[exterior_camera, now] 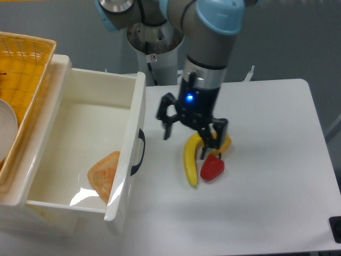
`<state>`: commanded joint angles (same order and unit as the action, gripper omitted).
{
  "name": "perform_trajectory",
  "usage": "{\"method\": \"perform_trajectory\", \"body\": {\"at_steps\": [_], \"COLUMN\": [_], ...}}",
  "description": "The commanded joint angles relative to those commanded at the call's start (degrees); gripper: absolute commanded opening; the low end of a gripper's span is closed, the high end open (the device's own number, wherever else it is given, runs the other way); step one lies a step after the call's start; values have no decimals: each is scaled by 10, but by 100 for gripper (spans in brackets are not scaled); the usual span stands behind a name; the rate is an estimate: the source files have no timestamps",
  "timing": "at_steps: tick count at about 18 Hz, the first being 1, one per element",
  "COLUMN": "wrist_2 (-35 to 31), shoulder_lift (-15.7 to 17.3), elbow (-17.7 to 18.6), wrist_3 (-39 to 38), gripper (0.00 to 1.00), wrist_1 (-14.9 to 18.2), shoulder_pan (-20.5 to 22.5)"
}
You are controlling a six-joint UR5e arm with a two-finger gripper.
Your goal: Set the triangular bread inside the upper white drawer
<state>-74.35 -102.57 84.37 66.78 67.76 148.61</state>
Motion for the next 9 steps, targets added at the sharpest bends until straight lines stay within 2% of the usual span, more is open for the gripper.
{"method": "perform_trajectory", "body": {"at_steps": [3,5,7,9], "wrist_2": [-25,-52,-79,-91], "shoulder_lift": [-6,-17,-33,-54], "elbow": [21,22,19,19], "wrist_3": [17,18,27,70], "gripper": [100,100,100,100], "wrist_1": [-3,-4,-5,-6], "shoulder_pan": [32,44,48,56]}}
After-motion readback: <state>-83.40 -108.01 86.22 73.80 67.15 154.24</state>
